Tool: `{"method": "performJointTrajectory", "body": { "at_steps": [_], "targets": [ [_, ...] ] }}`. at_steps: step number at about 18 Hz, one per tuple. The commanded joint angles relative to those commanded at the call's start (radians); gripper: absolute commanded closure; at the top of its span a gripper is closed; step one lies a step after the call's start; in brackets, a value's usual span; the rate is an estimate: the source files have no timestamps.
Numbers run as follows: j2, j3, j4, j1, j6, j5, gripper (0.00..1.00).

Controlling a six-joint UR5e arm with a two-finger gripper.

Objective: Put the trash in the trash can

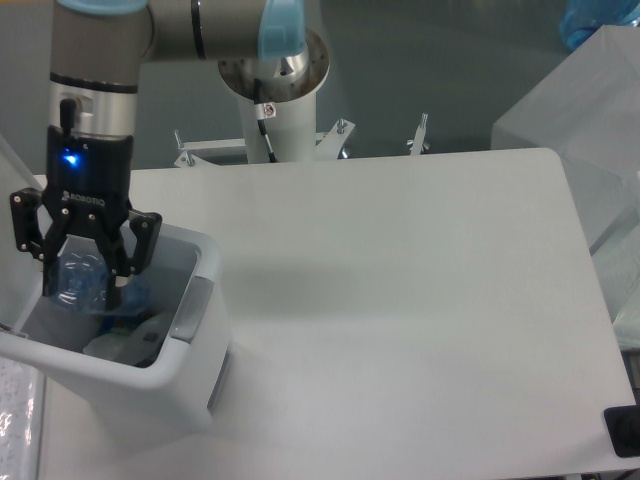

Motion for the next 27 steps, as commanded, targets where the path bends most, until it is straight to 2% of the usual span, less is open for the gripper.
{"method": "performJointTrajectory", "body": {
  "at_steps": [2,5,6,12,17,21,24,27],
  "targets": [
    [-0.011,-0.012,0.0,-0.002,0.002,0.0,0.29],
    [-0.006,-0.038,0.002,-0.002,0.046,-0.002,0.09],
    [-0.003,-0.035,0.002,-0.002,0.052,-0.002,0.0],
    [0.023,0.006,0.003,0.029,0.057,-0.002,0.0],
    [0.035,0.078,-0.003,0.17,0.041,0.014,0.0],
    [0.025,0.106,-0.008,0.259,0.069,0.026,0.0],
    [0.02,0.091,-0.006,0.339,0.214,0.023,0.0],
    [-0.002,0.09,-0.006,0.382,0.328,-0.006,0.0]
  ]
}}
